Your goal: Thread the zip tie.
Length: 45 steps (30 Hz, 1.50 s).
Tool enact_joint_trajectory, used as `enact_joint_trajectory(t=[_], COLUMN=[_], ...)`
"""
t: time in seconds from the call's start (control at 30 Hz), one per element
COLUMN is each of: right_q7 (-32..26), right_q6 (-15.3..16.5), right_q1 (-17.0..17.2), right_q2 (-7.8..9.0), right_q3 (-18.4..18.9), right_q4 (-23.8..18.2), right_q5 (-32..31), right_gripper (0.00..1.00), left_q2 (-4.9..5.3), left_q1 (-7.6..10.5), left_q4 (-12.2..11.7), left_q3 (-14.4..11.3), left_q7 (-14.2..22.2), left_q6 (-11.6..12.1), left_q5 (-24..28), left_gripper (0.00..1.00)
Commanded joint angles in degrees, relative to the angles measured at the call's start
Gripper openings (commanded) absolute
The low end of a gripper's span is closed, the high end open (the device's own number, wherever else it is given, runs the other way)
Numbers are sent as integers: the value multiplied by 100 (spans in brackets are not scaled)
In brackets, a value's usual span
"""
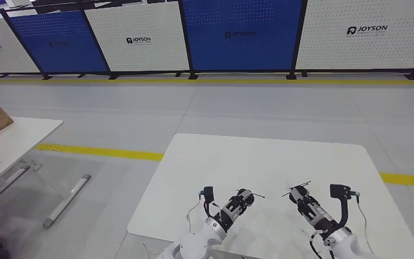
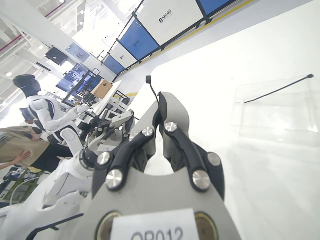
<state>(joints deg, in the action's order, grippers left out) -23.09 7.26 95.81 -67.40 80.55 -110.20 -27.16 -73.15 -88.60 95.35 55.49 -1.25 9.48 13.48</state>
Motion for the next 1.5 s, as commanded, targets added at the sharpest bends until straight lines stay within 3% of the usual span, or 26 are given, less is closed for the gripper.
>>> enact_joint_trajectory(t=[0.0,0.5,0.87,1.1,1.47], right_q7=[0,-293,-293,-233,-220], right_q6=[0,51,51,-222,-246], right_q1=[0,-195,-195,-461,-485], right_q2=[0,1,1,-40,-44], right_q3=[0,-267,-267,-640,-676], right_q4=[0,21,21,209,244], right_q5=[0,-139,-139,-439,-452], right_gripper=[0,0,0,0,0], left_q2=[0,-21,-27,-75,-77], left_q1=[0,18,21,77,82], left_q4=[0,-124,-134,-105,-110], left_q3=[0,-89,-96,-250,-257], left_q7=[0,-77,-100,-283,-285], left_q6=[0,-12,-4,-38,-53], left_q5=[0,-177,-164,-301,-304], left_gripper=[0,0,0,0,0])
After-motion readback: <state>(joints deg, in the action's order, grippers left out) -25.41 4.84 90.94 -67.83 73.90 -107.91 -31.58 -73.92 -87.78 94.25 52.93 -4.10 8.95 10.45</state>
